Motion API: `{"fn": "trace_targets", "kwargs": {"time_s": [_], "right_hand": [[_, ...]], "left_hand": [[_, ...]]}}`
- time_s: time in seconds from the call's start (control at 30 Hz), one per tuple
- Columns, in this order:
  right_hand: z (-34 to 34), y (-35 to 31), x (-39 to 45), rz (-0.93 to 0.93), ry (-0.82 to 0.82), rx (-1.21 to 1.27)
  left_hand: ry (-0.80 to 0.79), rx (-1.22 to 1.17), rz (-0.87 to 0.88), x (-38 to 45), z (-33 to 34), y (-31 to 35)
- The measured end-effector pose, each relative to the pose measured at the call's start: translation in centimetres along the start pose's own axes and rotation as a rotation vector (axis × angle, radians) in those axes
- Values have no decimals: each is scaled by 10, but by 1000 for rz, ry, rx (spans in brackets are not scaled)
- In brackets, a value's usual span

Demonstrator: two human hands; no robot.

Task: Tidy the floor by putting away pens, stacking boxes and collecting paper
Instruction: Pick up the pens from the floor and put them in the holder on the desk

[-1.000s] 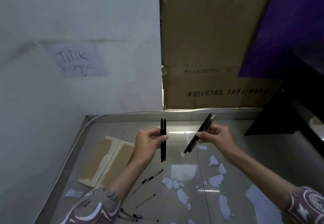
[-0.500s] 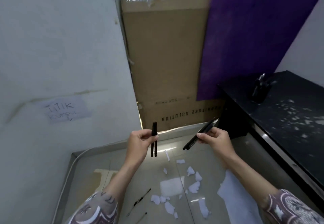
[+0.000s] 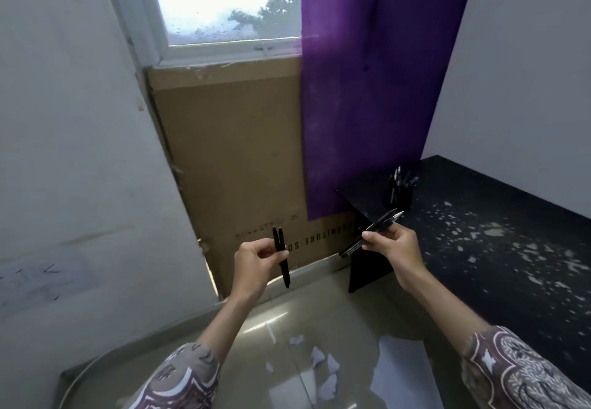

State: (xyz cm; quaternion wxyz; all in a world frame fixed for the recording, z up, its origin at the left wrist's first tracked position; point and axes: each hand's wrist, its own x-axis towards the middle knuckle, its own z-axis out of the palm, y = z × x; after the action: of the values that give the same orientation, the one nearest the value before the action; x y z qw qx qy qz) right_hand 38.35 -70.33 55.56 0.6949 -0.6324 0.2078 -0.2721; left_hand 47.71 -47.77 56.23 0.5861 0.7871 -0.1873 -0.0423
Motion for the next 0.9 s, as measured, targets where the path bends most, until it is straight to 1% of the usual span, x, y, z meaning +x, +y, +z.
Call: {"fn": "trace_targets", "kwargs": {"time_s": [0.13,0.23,0.43,0.6,0.7,0.9], "right_hand": [[-31,-4,49,-10,45,37],[-54,-6,94,-10,58,59],[-111,-23,199,-18,106,35],[-155,-13,275,-43,189,-68],[-176,2,315,-18,214,-161],[-191,27,370,-40,188,-373]], "left_hand": [[-41,1,29,42,48,13],[-30,7,56,78,88,22],[-67,-10,62,169,188,53],[-96,-63,59,231,271,69],[-75,-73,37,262,313,69],[-39,-72,-3,308,371,60]]}}
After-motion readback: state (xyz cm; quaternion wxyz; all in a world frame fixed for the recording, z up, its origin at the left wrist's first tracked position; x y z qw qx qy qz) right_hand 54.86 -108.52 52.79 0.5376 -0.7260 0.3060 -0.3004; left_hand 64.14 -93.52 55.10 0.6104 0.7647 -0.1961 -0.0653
